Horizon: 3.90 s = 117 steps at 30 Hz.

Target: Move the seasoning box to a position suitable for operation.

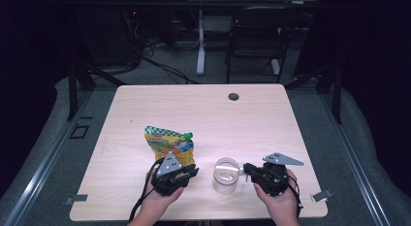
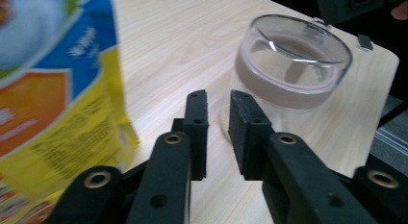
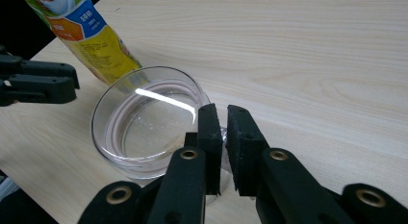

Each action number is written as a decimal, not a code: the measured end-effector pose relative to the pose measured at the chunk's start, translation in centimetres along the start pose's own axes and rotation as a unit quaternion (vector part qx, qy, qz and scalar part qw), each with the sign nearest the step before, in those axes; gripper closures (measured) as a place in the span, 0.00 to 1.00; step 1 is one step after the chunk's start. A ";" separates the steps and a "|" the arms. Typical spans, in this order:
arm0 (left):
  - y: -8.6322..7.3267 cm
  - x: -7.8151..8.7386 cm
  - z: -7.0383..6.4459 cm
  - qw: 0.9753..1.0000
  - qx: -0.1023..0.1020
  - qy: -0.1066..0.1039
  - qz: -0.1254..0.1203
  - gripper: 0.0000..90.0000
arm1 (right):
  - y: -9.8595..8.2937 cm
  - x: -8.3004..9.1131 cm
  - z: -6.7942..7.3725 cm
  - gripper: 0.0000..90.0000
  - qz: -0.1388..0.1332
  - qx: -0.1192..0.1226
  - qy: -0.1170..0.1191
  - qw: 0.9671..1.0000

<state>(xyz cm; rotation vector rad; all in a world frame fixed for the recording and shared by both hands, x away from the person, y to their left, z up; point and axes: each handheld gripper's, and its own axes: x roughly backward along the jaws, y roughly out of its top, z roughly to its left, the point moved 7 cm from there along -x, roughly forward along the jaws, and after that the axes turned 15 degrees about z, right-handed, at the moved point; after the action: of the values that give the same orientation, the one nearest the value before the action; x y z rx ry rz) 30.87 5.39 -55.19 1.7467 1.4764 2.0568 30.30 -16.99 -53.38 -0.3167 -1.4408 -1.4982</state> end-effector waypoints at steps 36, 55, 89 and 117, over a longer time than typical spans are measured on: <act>1.2 -2.6 -3.1 0.998 -0.044 -0.044 0.027 1.00 | -0.2 -0.1 -0.2 0.90 -0.007 -0.007 0.011 1.000; 2.8 -1.9 -3.1 0.998 -0.047 -0.050 0.013 1.00 | -1.1 1.3 0.5 0.71 -0.008 0.018 0.007 1.000; 3.7 -1.9 -3.5 0.997 -0.054 -0.054 0.013 1.00 | -2.3 -1.0 3.6 0.42 -0.018 0.121 -0.076 0.989; 3.1 -2.7 -3.3 0.997 -0.054 -0.052 0.024 1.00 | -2.2 0.0 3.0 0.51 -0.048 0.099 -0.074 0.991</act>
<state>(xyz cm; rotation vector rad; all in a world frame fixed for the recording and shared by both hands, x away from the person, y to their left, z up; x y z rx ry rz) 30.77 0.11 -54.70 1.8347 1.2824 1.9925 27.29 -14.84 -53.95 -0.2422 -1.7308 -1.4171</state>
